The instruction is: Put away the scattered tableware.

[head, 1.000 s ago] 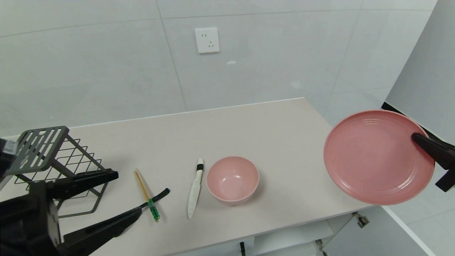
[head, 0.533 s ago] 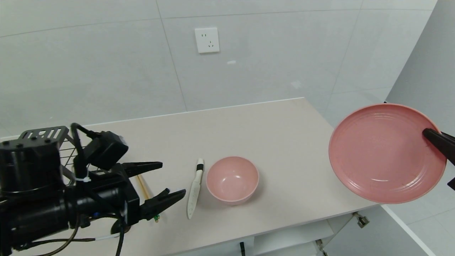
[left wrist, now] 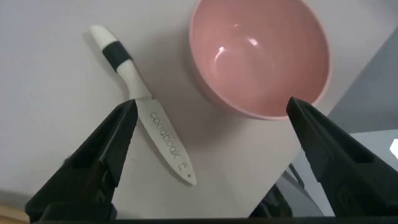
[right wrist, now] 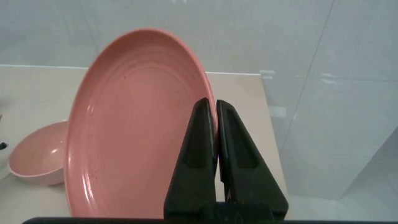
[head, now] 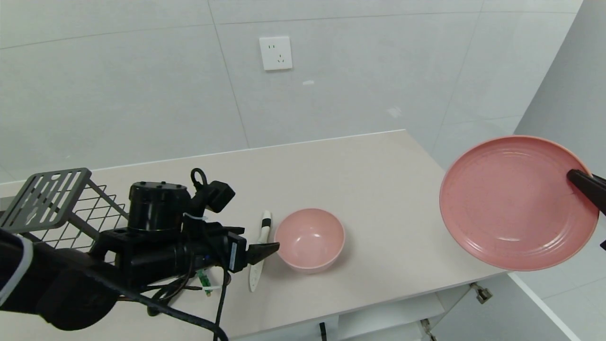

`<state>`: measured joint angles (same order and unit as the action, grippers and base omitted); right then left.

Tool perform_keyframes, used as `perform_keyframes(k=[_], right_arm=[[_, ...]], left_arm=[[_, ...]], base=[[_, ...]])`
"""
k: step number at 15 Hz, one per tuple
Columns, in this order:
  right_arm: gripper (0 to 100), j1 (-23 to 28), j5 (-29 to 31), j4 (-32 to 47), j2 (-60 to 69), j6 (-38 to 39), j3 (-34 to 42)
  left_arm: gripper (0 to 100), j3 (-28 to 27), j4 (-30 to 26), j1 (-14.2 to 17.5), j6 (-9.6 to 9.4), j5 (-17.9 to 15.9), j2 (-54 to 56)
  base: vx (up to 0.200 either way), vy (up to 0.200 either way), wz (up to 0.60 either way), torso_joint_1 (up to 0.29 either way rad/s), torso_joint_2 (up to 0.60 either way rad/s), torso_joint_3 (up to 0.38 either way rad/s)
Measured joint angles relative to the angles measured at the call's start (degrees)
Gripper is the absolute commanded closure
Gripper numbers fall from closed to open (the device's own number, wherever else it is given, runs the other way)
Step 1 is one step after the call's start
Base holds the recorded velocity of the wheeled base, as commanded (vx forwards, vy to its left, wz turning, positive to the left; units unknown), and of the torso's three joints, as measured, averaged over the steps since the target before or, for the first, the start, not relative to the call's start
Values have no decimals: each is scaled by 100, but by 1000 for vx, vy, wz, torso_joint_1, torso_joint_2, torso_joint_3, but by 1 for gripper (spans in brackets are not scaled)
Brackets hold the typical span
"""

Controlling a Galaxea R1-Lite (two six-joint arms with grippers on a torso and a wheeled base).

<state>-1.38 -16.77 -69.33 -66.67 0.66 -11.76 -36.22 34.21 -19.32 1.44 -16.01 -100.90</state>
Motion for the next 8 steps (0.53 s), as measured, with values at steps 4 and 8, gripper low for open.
perform_keyframes(k=[4,8], right_arm=[[100,0,0,0,2,-12,41],[100,0,0,0,0,-20,61]], left_arm=[[0,-451,37,-219,101,315,-642],[0,-769,37,-389,129,329,-1023]], base=[[0,0,0,0,0,0],[0,0,0,0,0,0]])
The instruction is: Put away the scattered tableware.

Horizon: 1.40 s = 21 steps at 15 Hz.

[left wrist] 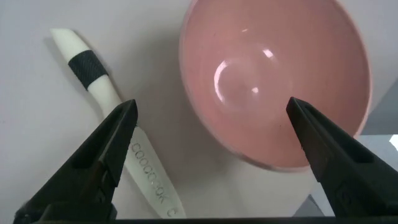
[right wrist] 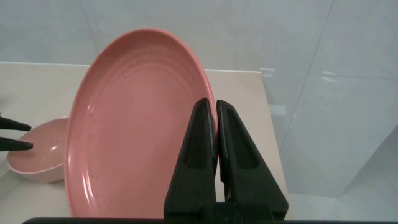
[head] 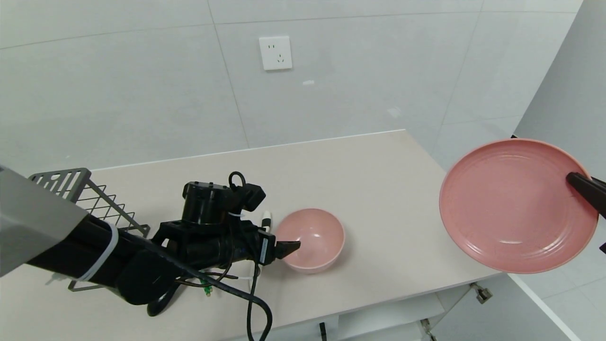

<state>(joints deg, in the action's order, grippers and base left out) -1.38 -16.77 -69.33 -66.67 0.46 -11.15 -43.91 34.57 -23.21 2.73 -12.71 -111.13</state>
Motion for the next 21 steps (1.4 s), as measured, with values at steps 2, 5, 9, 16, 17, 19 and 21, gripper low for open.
perform_keyframes(k=[2,5,9,16,17,19,21], right_arm=[[100,0,0,0,0,-9,13],[100,0,0,0,0,-11,16],[100,0,0,0,5,-65,16],[100,0,2,2,5,-76,-2],[100,0,0,0,5,-73,-2],[100,0,0,5,5,-76,-2],[100,0,2,2,5,-73,-2]], left_arm=[[0,-189,13,-16,180,190,-202],[0,-327,10,-24,208,234,-395],[100,-306,2,-33,208,234,-551],[100,-228,21,-121,197,304,-458],[100,-226,34,-117,189,311,-367],[100,-234,358,-115,173,315,-133],[100,-187,924,-115,50,491,68]], base=[[0,0,0,0,0,0],[0,0,0,0,0,0],[0,0,0,0,0,0],[0,0,0,0,0,0],[0,0,0,0,0,0],[0,0,0,0,0,0],[0,0,0,0,0,0]])
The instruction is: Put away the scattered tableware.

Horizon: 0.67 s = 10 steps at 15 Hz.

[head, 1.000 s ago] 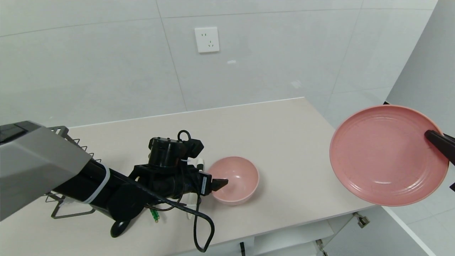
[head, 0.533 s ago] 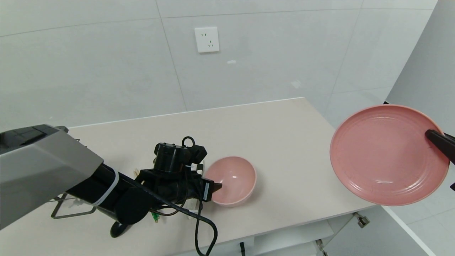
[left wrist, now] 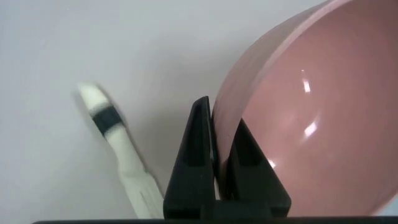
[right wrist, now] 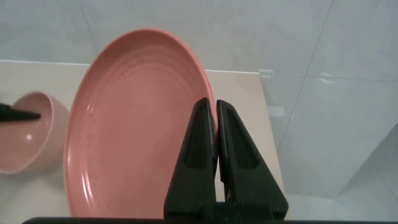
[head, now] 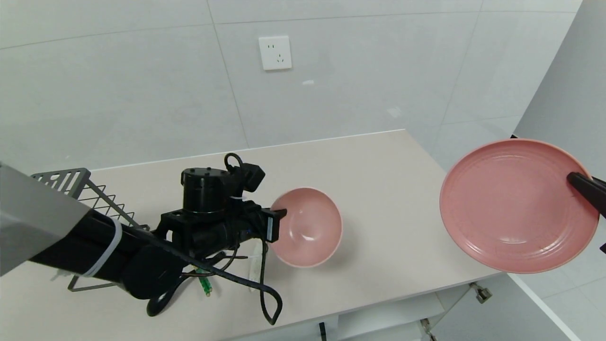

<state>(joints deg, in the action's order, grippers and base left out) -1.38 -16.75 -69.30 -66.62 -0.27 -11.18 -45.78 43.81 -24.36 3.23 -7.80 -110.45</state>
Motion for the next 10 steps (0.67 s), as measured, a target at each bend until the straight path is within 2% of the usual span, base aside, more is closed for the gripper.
perform_keyframes(k=[2,3,5,7,10], right_arm=[[100,0,-2,-9,0,-2,-11],[100,0,0,-5,0,-2,-15],[100,0,-2,-9,0,0,-26],[100,0,-2,-11,0,2,-34],[100,-5,-2,-9,-2,2,-34]], left_arm=[[100,201,542,0,-283,96,249],[100,311,672,-2,-334,105,380],[100,562,745,0,-347,96,742],[100,1128,767,-2,-310,77,1250],[100,1780,980,2,-121,-27,1935]], base=[[0,0,0,0,0,0],[0,0,0,0,0,0],[0,0,0,0,0,0],[0,0,0,0,0,0],[0,0,0,0,0,0]])
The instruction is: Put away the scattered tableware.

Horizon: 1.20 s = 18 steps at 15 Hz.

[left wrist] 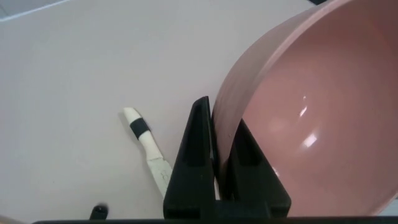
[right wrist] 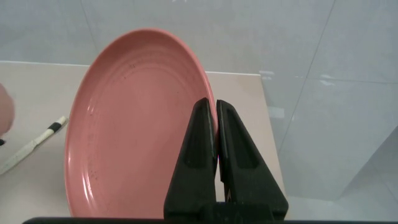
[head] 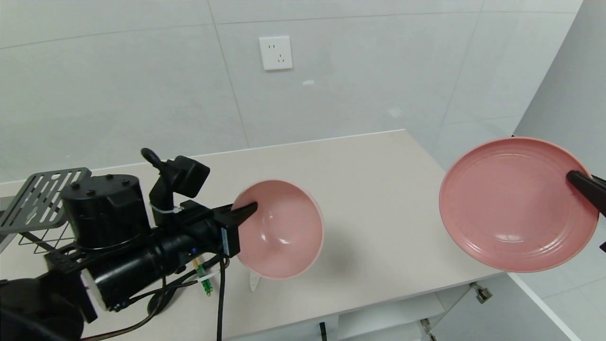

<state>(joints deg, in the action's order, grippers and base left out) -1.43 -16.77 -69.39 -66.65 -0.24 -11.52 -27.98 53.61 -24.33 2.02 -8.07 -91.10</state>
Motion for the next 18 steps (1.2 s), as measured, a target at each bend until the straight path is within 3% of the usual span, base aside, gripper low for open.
perform_keyframes(k=[3,8,10,12,14,16,17,18], right_arm=[[100,5,0,-2,0,4,0],[100,-11,-57,-5,-5,45,-88],[100,-13,-90,-62,-13,137,-143],[100,-46,-96,-315,-61,447,-304],[100,-144,-117,-339,-105,566,-341],[100,-391,-341,-330,-57,772,-230],[100,-499,-405,-333,6,862,-173],[100,-551,-411,-339,37,883,-165]], left_arm=[[100,524,143,5,-33,-218,489],[100,513,13,22,-24,-187,574],[100,508,63,28,88,-163,513],[100,491,706,77,229,-165,323],[100,463,1270,96,229,-183,105],[100,382,1376,99,60,107,-52],[100,343,1732,102,-30,288,-193],[100,304,2505,102,-80,380,-405]], base=[[0,0,0,0,0,0],[0,0,0,0,0,0],[0,0,0,0,0,0],[0,0,0,0,0,0],[0,0,0,0,0,0],[0,0,0,0,0,0],[0,0,0,0,0,0],[0,0,0,0,0,0]])
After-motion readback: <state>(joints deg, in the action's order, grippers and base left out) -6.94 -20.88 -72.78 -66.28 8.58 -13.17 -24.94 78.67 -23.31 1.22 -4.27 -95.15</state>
